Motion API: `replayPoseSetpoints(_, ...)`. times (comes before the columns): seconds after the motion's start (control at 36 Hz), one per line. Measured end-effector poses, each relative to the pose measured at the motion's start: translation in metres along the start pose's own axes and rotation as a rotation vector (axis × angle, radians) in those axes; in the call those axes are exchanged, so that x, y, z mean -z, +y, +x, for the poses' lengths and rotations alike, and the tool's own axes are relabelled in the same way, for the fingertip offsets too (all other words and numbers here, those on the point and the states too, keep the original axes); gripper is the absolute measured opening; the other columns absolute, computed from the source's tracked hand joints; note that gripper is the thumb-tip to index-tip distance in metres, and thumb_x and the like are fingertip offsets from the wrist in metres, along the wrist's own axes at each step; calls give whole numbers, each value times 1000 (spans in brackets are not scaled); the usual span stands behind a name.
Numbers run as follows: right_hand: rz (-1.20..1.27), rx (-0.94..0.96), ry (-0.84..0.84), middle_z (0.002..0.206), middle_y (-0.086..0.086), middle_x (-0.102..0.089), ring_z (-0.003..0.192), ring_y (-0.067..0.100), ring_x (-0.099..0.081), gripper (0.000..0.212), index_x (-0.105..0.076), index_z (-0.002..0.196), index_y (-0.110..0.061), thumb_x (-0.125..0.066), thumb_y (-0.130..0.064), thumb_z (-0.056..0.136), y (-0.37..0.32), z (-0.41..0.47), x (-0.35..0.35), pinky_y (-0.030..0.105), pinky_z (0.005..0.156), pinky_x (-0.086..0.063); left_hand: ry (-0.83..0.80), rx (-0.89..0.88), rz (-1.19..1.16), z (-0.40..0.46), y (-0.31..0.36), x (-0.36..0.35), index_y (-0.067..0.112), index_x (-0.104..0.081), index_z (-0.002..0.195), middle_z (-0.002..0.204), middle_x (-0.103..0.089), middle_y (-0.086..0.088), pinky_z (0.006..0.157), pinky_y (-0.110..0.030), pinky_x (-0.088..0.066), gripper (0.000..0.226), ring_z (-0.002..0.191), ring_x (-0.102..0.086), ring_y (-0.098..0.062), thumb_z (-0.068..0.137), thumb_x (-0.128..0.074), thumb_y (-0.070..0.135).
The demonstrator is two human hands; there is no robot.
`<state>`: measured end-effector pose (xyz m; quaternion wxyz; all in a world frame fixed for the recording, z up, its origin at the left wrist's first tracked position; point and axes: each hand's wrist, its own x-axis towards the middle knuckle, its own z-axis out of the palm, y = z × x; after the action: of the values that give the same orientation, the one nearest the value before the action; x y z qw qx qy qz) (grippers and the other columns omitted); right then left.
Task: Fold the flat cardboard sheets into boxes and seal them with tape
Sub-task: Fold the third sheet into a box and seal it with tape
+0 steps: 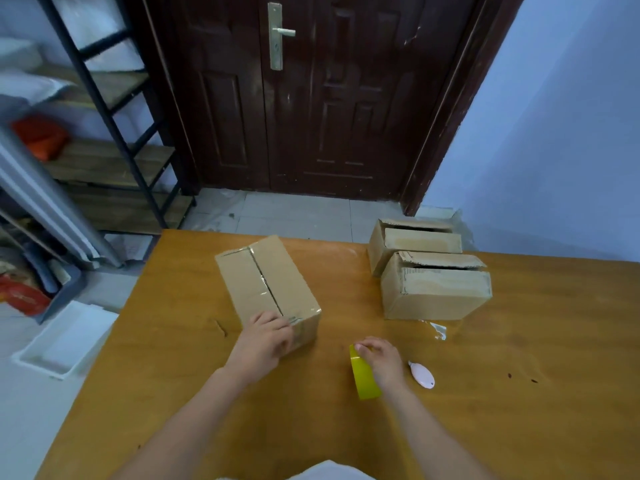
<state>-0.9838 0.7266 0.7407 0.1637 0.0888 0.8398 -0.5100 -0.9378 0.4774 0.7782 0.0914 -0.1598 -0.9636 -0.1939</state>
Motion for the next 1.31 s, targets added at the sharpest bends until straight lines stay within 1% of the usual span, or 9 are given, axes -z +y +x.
replayPoseSetpoints(0.25, -103, 7, -64, 109, 7, -60, 114, 21, -51, 27, -59, 67, -36, -67, -19, 86, -15, 0, -7, 22, 74, -27, 145, 358, -257, -15, -47, 31, 25, -46, 59, 56, -50, 19, 52, -29, -38, 37, 60, -46, -2, 54, -47, -11)
replayPoseSetpoints(0.36, -56, -8, -58, 115, 10, -60, 109, 21, -51, 22, -64, 68, -29, -69, -14, 83, -21, 1, -9, 24, 80, -30, 255, 525, -76, 10, -27, 42, 20, -61, 98, 107, -60, 6, 82, -34, -41, 19, 103, -54, -18, 85, -56, 7)
replayPoseSetpoints(0.42, -32, 4, -46, 118, 10, -59, 110, 22, -53, 26, -64, 66, -30, -71, -12, 82, -23, 1, -11, 25, 84, -32, 60, 712, 23, 25, -21, 39, 14, -39, 138, 148, -34, -7, 112, -39, -21, 55, 138, -27, -25, 92, -50, 43)
replayPoseSetpoints(0.5, -16, 14, -53, 114, 9, -59, 108, 20, -53, 30, -63, 64, -32, -71, -8, 81, -28, -1, -14, 24, 85, -33, -223, 867, 86, 39, -16, 27, 12, 8, 150, 156, 17, -18, 108, -48, 17, 109, 142, 18, -35, 76, -26, 85)
replayPoseSetpoints(0.72, 109, 23, 4, 111, 3, -59, 108, 18, -53, 17, -69, 72, -25, -72, -10, 80, -42, -3, -4, 29, 90, -36, -469, 557, 145, 35, -24, 12, 12, 21, 147, 149, 35, -14, 106, -56, 21, 111, 136, 34, -30, 79, -42, 74)
replayPoseSetpoints(0.86, 131, 84, 66, 110, 3, -59, 106, 19, -53, 19, -68, 72, -26, -70, -9, 81, -63, -1, 10, 30, 91, -37, -572, 170, 59, 24, -38, 24, 19, 13, 150, 154, 30, 3, 112, -44, 22, 107, 136, 34, -12, 76, -59, 49)
replayPoseSetpoints(1.03, 125, 179, 78, 114, 5, -59, 105, 20, -54, 24, -68, 69, -25, -69, -4, 81, -103, -5, 30, 29, 91, -36, -639, 66, -29, 23, -46, 45, 29, -21, 148, 156, 9, 19, 115, -43, 17, 83, 142, 21, -8, 74, -58, 41)
replayPoseSetpoints(1.17, 102, 210, -22, 111, 3, -62, 103, 18, -57, 12, -72, 77, -16, -70, -5, 80, -137, -14, 40, 30, 91, -41, -302, 232, -449, 48, -16, 64, 31, -54, 128, 141, -42, 18, 114, -31, -20, 81, 136, -31, -6, 71, -35, 85)
replayPoseSetpoints(1.31, 139, 253, -80, 108, 6, -66, 99, 12, -61, 16, -72, 74, -19, -71, -3, 78, -161, -27, 38, 23, 91, -45, -157, 165, -599, 94, 32, 91, 23, -62, 115, 112, -59, 11, 91, -27, -43, 67, 103, -54, -6, 68, -57, 71)
